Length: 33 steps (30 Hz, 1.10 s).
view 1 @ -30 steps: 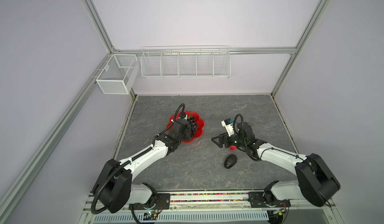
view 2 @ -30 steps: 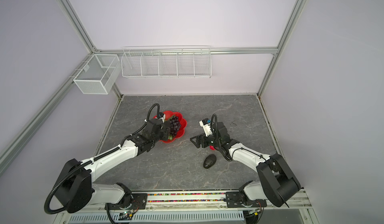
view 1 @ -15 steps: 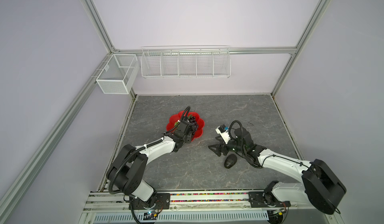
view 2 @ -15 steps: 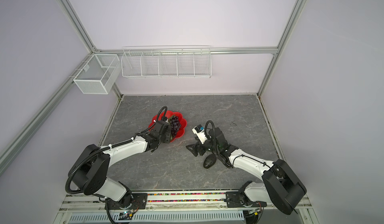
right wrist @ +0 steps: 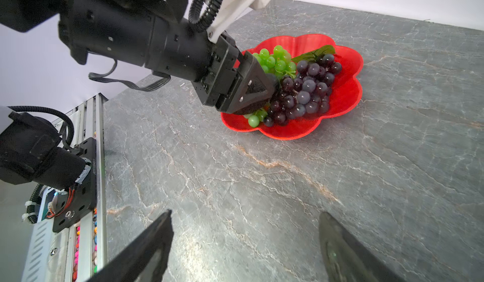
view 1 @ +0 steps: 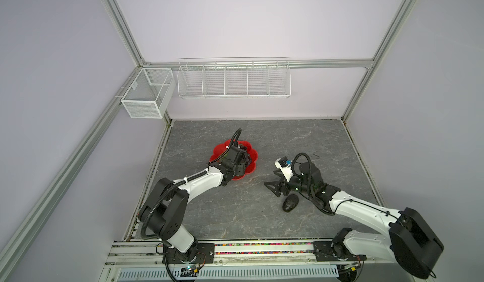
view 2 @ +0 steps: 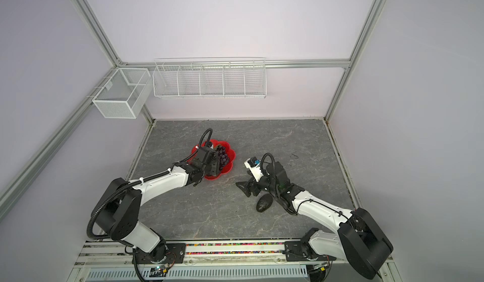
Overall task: Place and organize the fake fruits in the fruit bowl
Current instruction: 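Drop the avocado into the red bowl while the right gripper hovers nearby, then move the left gripper to the second avocado and grasp it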
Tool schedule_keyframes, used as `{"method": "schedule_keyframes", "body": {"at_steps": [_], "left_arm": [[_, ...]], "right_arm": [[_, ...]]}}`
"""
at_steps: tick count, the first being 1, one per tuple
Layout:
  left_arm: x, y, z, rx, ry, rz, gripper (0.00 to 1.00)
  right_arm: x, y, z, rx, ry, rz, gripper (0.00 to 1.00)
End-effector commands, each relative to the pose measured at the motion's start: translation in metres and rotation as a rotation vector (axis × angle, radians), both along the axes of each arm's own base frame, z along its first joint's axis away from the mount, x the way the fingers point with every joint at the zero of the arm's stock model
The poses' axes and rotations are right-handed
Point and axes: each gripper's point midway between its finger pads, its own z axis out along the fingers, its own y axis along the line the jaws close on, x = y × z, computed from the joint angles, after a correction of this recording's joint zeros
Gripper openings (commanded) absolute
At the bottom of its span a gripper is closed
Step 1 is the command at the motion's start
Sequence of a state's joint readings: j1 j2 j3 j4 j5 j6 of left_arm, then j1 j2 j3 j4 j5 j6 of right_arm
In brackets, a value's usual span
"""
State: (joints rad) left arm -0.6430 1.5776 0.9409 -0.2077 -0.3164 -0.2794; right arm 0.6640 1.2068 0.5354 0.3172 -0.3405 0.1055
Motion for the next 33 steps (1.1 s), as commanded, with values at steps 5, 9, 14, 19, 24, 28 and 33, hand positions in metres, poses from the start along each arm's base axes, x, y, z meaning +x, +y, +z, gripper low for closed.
{"method": "schedule_keyframes", "body": {"at_steps": [5,9,14,19,24,28,33], "left_arm": [[-0.013,-0.009,0.032,-0.093,-0.035,-0.053,0.7],[-0.04,-0.043,0.055,-0.197,-0.053,-0.22,0.71],[-0.099,-0.118,0.05,-0.325,0.094,-0.522,0.73],[-0.15,-0.164,0.019,-0.266,0.162,-0.688,0.73],[-0.181,-0.2,0.009,-0.287,0.172,-0.799,0.74],[-0.194,-0.215,-0.008,-0.223,0.206,-0.862,0.74],[-0.203,-0.231,-0.015,-0.227,0.219,-0.905,0.75]], "right_arm": [[-0.011,-0.005,0.006,0.013,0.011,0.009,0.88],[-0.014,-0.02,0.004,-0.026,0.03,-0.048,0.88],[-0.03,-0.049,-0.019,-0.064,0.138,-0.13,0.88],[-0.062,-0.076,-0.017,0.014,0.182,-0.189,0.88],[-0.083,-0.114,-0.009,0.04,0.163,-0.31,0.89],[-0.094,-0.122,0.002,0.11,0.149,-0.321,0.89],[-0.099,-0.124,0.002,0.115,0.16,-0.317,0.89]]}}
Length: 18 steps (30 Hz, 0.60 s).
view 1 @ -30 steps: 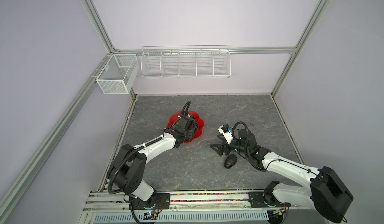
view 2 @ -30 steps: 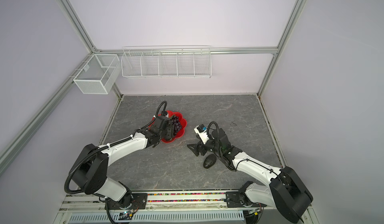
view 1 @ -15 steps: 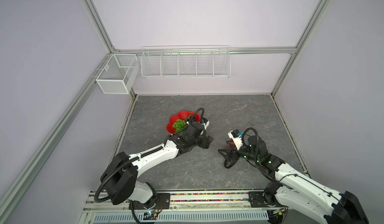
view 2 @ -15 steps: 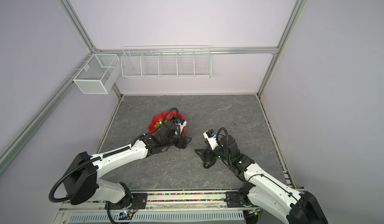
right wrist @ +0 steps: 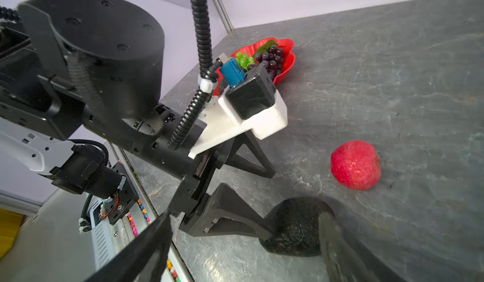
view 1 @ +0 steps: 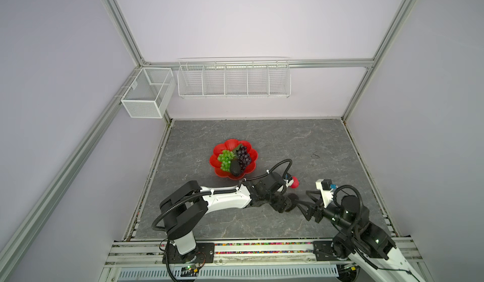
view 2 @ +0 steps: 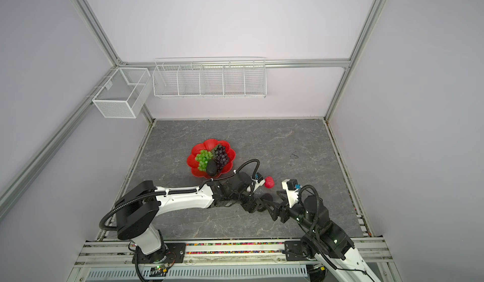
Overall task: Place and organize the fake fruits in the fruit bowl
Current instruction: 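Move the left gripper to the second avocado and grasp it, then carry the second avocado into the red bowl and release it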
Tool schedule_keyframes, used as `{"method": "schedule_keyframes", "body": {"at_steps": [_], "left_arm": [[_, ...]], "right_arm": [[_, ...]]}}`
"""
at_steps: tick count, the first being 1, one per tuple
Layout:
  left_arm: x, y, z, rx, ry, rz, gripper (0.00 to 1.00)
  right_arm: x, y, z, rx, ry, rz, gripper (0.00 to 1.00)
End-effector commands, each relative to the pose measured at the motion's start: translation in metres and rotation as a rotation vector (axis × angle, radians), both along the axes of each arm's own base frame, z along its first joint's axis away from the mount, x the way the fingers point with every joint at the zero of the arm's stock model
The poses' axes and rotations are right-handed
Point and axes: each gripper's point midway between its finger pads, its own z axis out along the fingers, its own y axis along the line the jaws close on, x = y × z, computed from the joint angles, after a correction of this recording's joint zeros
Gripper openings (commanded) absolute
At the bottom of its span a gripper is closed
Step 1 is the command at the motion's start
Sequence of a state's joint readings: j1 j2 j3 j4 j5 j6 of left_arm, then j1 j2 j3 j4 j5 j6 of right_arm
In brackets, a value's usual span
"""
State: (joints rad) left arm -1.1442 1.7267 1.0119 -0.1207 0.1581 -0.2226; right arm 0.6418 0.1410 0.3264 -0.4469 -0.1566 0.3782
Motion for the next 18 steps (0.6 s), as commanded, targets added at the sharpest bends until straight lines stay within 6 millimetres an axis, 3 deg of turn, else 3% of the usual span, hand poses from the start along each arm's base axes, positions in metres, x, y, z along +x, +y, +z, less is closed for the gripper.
{"method": "schedule_keyframes", "body": {"at_steps": [1,13,18], "left_arm": [[-0.003,-0.018,0.009,-0.038,-0.023,-0.045,0.75],[0.0,-0.034,-0.018,0.037,-0.034,-0.026,0.74],[0.004,-0.037,-0.021,0.047,-0.066,-0.015,0.69]], "right_arm": [[-0.003,-0.005,-0.017,-0.019,0.071,-0.023,0.89],[-0.003,-0.005,-0.019,-0.019,0.069,-0.023,0.89],[-0.001,-0.004,-0.021,-0.023,0.069,-0.024,0.89]]}}
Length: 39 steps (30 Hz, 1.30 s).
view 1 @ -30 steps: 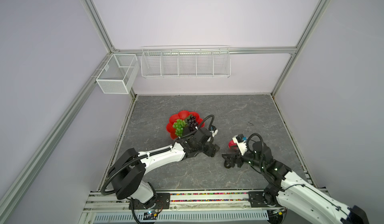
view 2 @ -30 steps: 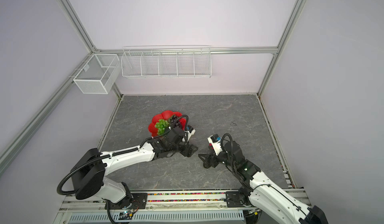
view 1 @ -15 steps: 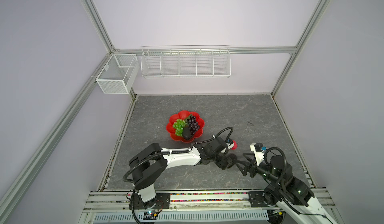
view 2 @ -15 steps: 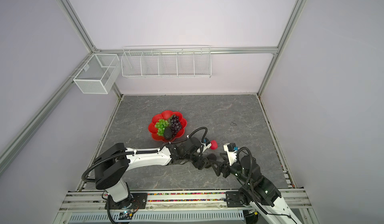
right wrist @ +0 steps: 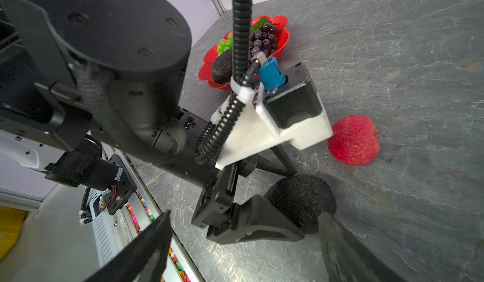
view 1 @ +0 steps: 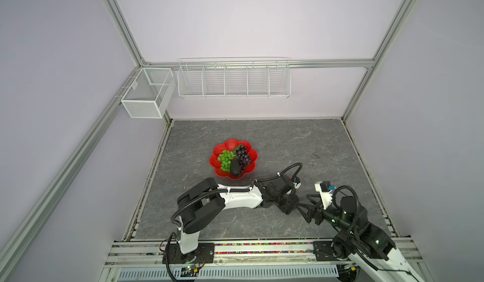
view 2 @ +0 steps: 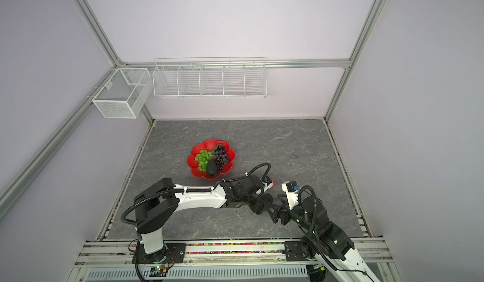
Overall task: Place and organize the fake fruits in the fruit bowl
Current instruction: 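Carry the second avocado into the red bowl and release it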
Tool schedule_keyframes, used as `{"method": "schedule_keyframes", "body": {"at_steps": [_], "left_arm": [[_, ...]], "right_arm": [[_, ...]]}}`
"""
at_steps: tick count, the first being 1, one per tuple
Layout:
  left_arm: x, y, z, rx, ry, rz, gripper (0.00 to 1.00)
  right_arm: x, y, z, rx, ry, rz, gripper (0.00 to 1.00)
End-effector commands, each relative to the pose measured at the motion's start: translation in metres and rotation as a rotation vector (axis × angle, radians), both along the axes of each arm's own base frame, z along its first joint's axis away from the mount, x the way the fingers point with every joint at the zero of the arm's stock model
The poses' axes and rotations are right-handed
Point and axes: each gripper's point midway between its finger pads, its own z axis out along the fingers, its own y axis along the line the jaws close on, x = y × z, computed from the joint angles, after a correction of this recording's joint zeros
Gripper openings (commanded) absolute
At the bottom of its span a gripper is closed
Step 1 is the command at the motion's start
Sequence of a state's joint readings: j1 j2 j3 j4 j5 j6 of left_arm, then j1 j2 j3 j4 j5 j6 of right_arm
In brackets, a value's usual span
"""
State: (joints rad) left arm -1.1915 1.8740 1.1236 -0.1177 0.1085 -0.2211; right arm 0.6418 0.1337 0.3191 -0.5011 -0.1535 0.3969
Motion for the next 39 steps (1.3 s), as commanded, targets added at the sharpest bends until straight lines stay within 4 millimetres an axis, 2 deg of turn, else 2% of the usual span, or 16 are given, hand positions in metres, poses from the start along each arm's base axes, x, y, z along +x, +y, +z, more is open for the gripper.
{"method": "schedule_keyframes", "body": {"at_steps": [1,6,13,15,19,21,23,27,29,31,34,39], "left_arm": [[0.008,-0.006,0.003,0.004,-0.055,0.011,0.67],[0.013,0.004,0.011,-0.002,-0.098,0.047,0.58],[0.034,0.035,0.054,-0.117,-0.127,0.145,0.52],[0.046,0.053,0.07,-0.142,-0.15,0.201,0.51],[0.072,0.102,0.103,-0.137,-0.266,0.344,0.5],[0.087,0.131,0.115,-0.115,-0.29,0.425,0.5],[0.108,0.169,0.122,-0.068,-0.308,0.543,0.5],[0.142,0.241,0.122,0.016,-0.298,0.765,0.49],[0.156,0.274,0.117,0.054,-0.287,0.873,0.49],[0.166,0.294,0.109,0.083,-0.274,0.928,0.49],[0.178,0.306,0.096,0.119,-0.265,0.962,0.49],[0.195,0.31,0.075,0.196,-0.257,0.985,0.5]], "right_arm": [[0.003,-0.001,-0.008,-0.005,0.015,-0.014,0.89],[0.003,0.0,-0.008,-0.01,0.019,-0.013,0.89],[0.013,0.003,-0.002,-0.004,-0.005,-0.026,0.89],[0.02,0.008,0.0,-0.01,-0.008,-0.029,0.89],[0.04,0.025,0.009,-0.058,0.002,0.0,0.89],[0.052,0.039,0.016,-0.083,0.018,0.029,0.89],[0.064,0.055,0.024,-0.102,0.033,0.071,0.89],[0.083,0.082,0.031,-0.1,0.014,0.142,0.88],[0.09,0.091,0.028,-0.104,-0.009,0.161,0.89],[0.092,0.097,0.022,-0.096,-0.033,0.186,0.89],[0.089,0.102,0.009,-0.083,-0.06,0.219,0.88],[0.086,0.098,-0.003,-0.104,-0.062,0.222,0.88]]}}
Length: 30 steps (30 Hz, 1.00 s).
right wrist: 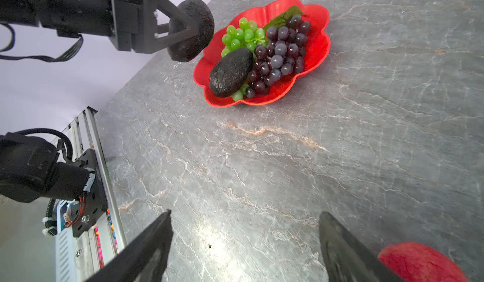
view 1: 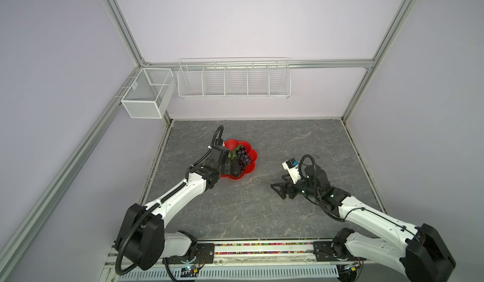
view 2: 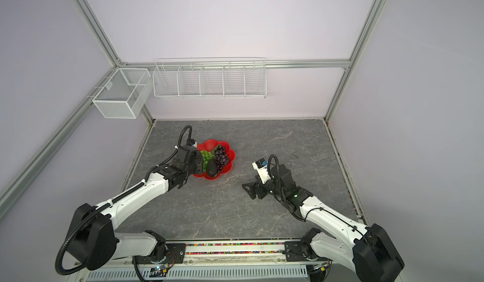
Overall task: Place and organize the fake fruits in the fruit bowl
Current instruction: 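Carry the second avocado into the red bowl and release it, then move the left gripper to the red apple and grasp it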
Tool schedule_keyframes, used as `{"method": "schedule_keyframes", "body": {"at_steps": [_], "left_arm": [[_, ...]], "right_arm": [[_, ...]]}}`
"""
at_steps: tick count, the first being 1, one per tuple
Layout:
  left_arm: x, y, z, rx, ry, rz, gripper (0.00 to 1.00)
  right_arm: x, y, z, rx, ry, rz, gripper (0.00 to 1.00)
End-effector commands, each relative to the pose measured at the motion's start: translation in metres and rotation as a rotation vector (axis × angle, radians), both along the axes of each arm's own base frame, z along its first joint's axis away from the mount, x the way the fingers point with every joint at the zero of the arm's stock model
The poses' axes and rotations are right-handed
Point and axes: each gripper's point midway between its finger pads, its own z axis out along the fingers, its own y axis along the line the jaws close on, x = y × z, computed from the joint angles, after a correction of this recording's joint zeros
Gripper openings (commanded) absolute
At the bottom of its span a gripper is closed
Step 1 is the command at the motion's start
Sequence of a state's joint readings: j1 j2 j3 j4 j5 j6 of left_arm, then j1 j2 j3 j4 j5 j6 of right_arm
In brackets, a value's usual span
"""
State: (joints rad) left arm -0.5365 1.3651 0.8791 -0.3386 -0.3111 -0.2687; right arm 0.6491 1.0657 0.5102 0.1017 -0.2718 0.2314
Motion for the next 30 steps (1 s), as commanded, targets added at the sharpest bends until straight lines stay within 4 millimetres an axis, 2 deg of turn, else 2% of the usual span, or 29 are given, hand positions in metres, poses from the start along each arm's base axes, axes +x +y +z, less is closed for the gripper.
{"method": "schedule_keyframes", "body": {"at_steps": [1,7,11,18,23,26,28,30], "left_arm": [[0.01,0.005,-0.011,0.046,0.027,0.03,0.5],[0.019,0.007,-0.029,0.098,0.06,0.046,0.51],[0.022,0.008,-0.027,0.112,0.048,0.051,0.54],[0.024,0.007,-0.023,0.116,0.061,0.055,0.67],[0.023,0.002,-0.011,0.078,0.039,0.035,0.7],[0.014,-0.016,0.008,0.015,-0.006,-0.046,0.7],[0.003,-0.043,0.026,-0.05,-0.049,-0.157,0.7],[-0.013,-0.079,0.044,-0.12,-0.087,-0.281,0.7]], "right_arm": [[-0.001,0.006,0.01,0.027,-0.079,0.043,0.88],[-0.004,0.004,0.008,0.026,-0.083,0.046,0.88],[-0.004,0.005,0.009,0.031,-0.083,0.052,0.89],[-0.004,0.005,0.008,0.027,-0.081,0.053,0.88],[-0.004,0.004,0.009,0.029,-0.084,0.052,0.89],[-0.002,0.0,0.009,0.031,-0.076,0.029,0.89],[0.005,-0.011,0.006,0.031,-0.054,-0.021,0.89],[0.014,-0.026,0.005,0.052,-0.022,-0.091,0.89]]}}
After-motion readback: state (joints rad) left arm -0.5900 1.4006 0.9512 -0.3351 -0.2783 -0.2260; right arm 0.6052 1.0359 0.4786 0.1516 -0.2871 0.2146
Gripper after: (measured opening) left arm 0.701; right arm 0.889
